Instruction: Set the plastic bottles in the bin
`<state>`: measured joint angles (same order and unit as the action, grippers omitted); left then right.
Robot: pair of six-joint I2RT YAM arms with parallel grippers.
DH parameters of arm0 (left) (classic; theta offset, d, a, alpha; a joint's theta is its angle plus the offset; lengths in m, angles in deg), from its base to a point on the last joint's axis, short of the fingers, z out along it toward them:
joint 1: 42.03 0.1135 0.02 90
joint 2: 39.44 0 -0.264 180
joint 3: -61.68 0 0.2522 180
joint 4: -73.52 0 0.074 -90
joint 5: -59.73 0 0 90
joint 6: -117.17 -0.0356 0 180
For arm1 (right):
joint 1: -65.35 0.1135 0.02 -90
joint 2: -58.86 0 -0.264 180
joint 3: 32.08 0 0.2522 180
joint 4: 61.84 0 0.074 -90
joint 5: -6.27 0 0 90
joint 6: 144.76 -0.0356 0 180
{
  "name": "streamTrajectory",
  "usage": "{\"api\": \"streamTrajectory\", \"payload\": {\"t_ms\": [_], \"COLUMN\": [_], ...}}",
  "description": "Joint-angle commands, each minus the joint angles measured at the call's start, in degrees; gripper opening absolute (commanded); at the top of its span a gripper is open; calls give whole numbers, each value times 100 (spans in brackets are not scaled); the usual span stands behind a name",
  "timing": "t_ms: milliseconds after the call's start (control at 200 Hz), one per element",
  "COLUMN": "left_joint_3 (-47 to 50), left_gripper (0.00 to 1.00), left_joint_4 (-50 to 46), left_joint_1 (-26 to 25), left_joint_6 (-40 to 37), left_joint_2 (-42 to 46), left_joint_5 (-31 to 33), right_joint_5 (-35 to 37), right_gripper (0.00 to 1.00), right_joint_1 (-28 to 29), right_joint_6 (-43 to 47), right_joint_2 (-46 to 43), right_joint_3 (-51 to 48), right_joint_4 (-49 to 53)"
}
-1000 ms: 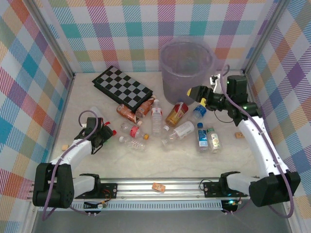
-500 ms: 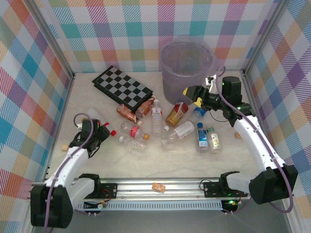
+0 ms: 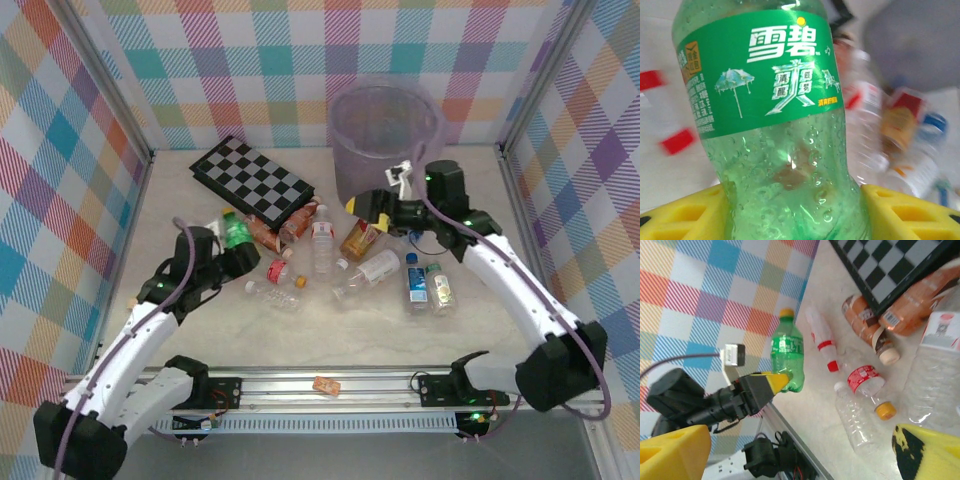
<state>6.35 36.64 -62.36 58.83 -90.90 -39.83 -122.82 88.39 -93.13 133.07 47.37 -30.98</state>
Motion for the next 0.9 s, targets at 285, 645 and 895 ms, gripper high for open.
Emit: {"api": "streamTrajectory", "payload": {"t_ms": [285, 645, 895], "left_joint_3": [-279, -286, -316], "left_gripper": [43, 41, 41], "left_joint_4": [2312, 2734, 2585], "left_joint_1": [-1440, -1666, -1671], "left_joint_6": [-136, -125, -186], "left_joint_2": [-1096, -1274, -1324], "left_joint_5": [-1511, -1581, -1264], "right_joint_5": [-369, -603, -483], "right_gripper": [91, 80, 57], "right_joint_1": [606, 834, 859], "right_joint_6": [-256, -437, -375], "right_joint_2": [1249, 1834, 1842], "right_joint_3": [264, 471, 451], "right_joint_4": [-1217, -1486, -1407]}}
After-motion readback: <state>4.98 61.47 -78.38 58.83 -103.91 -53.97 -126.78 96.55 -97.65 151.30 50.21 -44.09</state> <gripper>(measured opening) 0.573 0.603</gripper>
